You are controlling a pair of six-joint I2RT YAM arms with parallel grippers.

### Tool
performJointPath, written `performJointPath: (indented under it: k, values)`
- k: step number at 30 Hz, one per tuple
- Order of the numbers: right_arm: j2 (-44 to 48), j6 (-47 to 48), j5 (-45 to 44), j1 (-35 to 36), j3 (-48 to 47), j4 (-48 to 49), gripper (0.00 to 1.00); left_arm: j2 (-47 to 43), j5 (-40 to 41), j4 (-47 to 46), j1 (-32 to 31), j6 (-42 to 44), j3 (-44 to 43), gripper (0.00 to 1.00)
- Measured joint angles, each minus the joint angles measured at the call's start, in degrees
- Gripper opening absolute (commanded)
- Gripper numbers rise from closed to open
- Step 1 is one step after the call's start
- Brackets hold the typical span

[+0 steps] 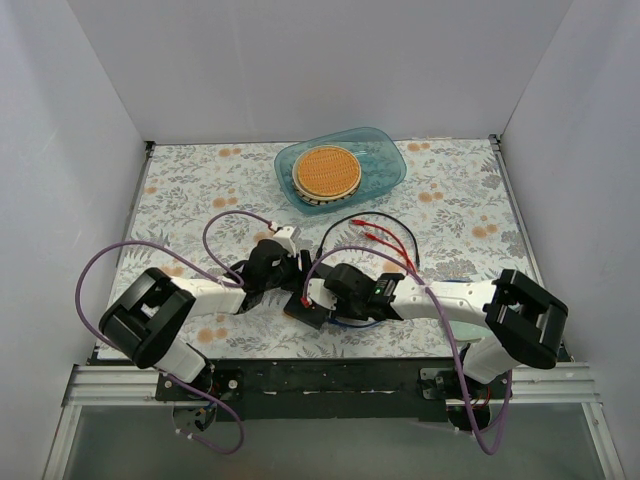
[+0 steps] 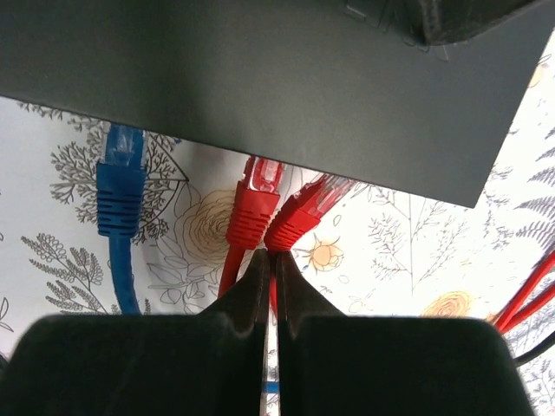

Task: Insert the plug into the switch port

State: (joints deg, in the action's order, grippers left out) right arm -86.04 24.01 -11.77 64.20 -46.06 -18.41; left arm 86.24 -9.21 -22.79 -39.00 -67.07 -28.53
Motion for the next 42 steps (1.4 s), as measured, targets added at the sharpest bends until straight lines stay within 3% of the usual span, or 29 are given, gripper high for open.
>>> performJointPath:
  k: [10, 25, 42]
  values:
    - [-0.39, 0.63, 0.42, 0.00, -2.10, 0.52, 0.01, -0.87, -4.57, -0.28, 4.55, -0.26, 1.03, 0.55]
    - [-3.50, -0.37, 2.82, 0.09, -3.45, -0.04, 0.01, -1.88, -5.31, 1.81, 5.14, -0.07, 0.87, 0.54]
    - [-2.40, -5.88, -0.31, 0.17, 0.11, 6.45, 0.01, -0.85, -6.56, -1.31, 6.27, -0.28, 0.92, 0.50]
